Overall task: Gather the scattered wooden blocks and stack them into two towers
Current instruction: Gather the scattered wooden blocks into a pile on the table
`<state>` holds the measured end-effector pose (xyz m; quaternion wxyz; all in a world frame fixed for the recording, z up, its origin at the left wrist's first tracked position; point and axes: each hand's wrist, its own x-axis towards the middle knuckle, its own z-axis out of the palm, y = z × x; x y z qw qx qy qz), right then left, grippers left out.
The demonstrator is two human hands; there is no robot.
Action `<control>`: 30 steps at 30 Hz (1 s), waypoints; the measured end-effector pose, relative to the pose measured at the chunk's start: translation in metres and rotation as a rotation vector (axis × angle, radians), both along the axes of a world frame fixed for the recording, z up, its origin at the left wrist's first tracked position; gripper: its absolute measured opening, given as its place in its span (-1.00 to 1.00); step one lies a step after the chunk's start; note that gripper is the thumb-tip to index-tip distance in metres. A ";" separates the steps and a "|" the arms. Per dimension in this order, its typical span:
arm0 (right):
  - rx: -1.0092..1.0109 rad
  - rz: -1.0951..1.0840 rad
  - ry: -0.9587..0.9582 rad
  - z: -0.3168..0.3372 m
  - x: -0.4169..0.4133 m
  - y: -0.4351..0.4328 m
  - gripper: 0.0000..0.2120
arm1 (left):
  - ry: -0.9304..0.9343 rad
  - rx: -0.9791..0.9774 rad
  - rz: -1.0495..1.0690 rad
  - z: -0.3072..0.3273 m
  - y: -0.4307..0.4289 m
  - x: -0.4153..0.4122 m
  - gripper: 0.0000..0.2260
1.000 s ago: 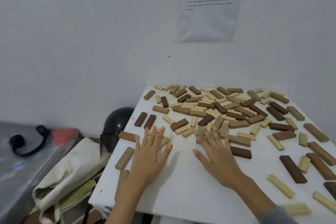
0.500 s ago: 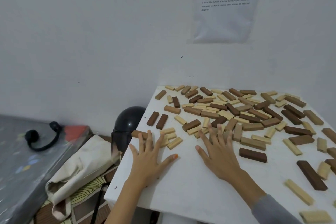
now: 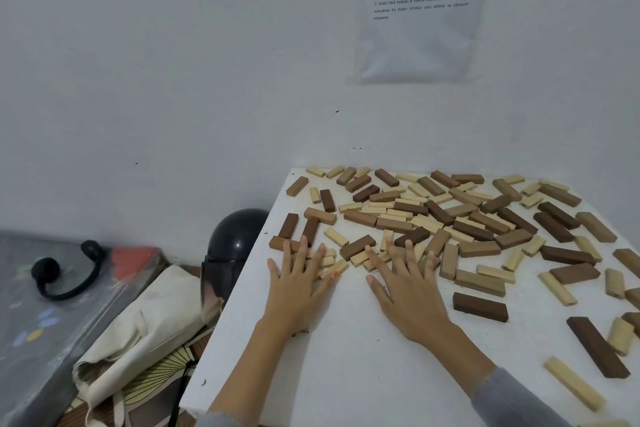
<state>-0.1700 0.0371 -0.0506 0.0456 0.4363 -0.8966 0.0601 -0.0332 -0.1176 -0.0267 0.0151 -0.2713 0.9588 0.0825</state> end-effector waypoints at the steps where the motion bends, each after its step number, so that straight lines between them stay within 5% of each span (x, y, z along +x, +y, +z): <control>1: -0.004 0.008 0.000 0.000 -0.001 0.000 -0.29 | -0.004 -0.002 -0.007 0.000 -0.001 -0.003 -0.46; 8: 0.062 0.003 -0.035 0.007 -0.011 -0.004 -0.39 | 0.015 0.004 -0.036 -0.003 -0.004 -0.021 -0.30; 11: 0.005 0.053 -0.023 0.004 -0.017 -0.005 -0.33 | 0.062 0.057 -0.064 -0.003 -0.006 -0.028 -0.48; 18: 0.027 0.043 -0.029 0.006 -0.025 -0.020 -0.12 | 0.099 0.093 -0.089 -0.004 -0.012 -0.045 -0.51; 30: 0.047 -0.043 -0.061 0.009 -0.036 -0.032 -0.34 | 0.141 0.080 -0.052 -0.005 -0.019 -0.071 -0.48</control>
